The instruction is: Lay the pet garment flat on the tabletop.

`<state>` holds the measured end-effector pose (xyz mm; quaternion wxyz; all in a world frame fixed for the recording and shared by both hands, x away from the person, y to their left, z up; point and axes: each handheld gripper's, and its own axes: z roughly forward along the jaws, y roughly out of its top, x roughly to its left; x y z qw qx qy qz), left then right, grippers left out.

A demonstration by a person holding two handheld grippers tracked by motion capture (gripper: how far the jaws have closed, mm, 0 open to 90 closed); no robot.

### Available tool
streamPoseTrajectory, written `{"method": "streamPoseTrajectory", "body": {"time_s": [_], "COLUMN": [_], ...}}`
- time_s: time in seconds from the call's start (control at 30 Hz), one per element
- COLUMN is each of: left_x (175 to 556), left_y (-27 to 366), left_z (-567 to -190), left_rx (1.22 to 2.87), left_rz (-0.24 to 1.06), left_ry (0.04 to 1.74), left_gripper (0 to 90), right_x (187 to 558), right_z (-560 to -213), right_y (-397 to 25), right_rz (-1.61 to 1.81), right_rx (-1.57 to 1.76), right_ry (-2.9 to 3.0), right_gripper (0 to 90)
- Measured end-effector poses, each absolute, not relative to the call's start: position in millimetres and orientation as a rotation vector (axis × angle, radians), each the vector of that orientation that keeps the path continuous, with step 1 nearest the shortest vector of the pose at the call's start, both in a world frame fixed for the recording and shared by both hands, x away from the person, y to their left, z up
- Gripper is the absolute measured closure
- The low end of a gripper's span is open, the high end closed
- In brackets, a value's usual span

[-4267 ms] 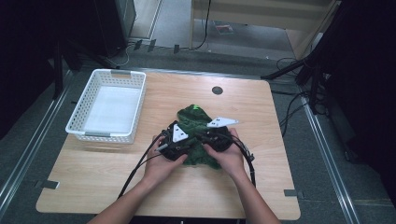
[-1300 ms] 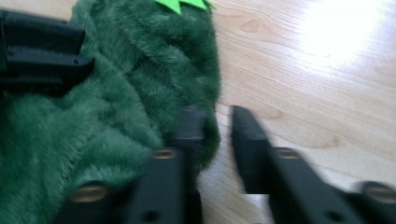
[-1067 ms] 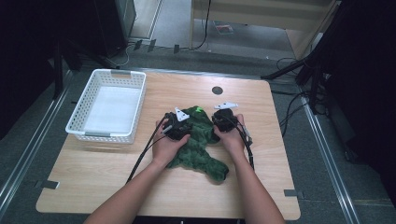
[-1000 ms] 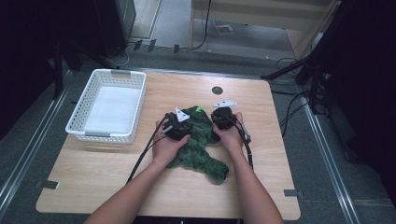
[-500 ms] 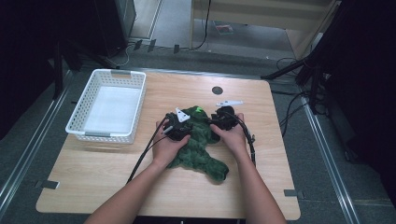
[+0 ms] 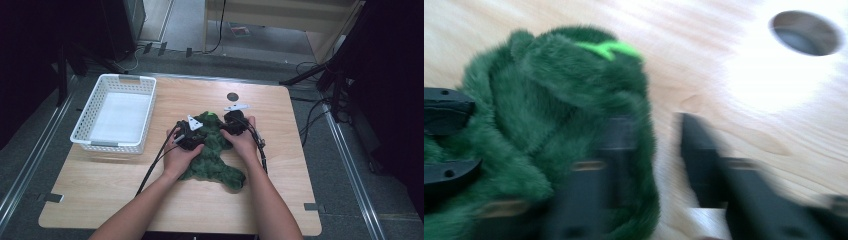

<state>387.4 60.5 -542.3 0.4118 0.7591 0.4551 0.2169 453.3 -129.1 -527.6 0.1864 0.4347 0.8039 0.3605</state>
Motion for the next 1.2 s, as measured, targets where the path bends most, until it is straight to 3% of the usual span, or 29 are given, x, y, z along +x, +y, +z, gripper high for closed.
{"method": "streamPoseTrajectory", "body": {"time_s": [0.17, 0.3, 0.5, 0.67, 0.87, 1.0, 1.2], "left_x": [378.9, 368.3, 365.4, 362.4, 335.1, 303.6, 272.4], "left_y": [85.4, 94.3, 97.4, 96.4, 107.2, 113.0, 125.1], "left_z": [-525.6, -531.1, -546.4, -545.2, -525.0, -527.3, -548.3], "left_rx": [1.751, 1.797, 1.883, 1.882, 1.809, 1.866, 1.987], "left_rz": [0.465, 0.492, 0.508, 0.512, 0.482, 0.452, 0.392], "left_ry": [1.192, 1.202, 1.275, 1.238, 1.152, 1.09, 1.099], "left_gripper": [51.2, 53.1, 56.2, 54.3, 49.5, 47.4, 46.5], "right_x": [415.3, 382.3, 362.2, 369.4, 349.3, 316.6, 271.9], "right_z": [-496.4, -503.1, -537.2, -541.1, -518.0, -505.1, -518.4], "right_y": [-153.2, -155.2, -139.1, -148.4, -160.2, -174.9, -188.3], "right_rz": [1.149, 1.167, 0.958, 0.969, 1.087, 1.163, 1.178], "right_rx": [1.212, 1.183, 1.1, 1.198, 1.146, 1.175, 1.191], "right_ry": [2.145, 2.238, 2.341, 2.269, 2.219, 2.233, 2.362], "right_gripper": [54.5, 54.6, 70.2, 73.1, 59.3, 55.6, 46.1]}}
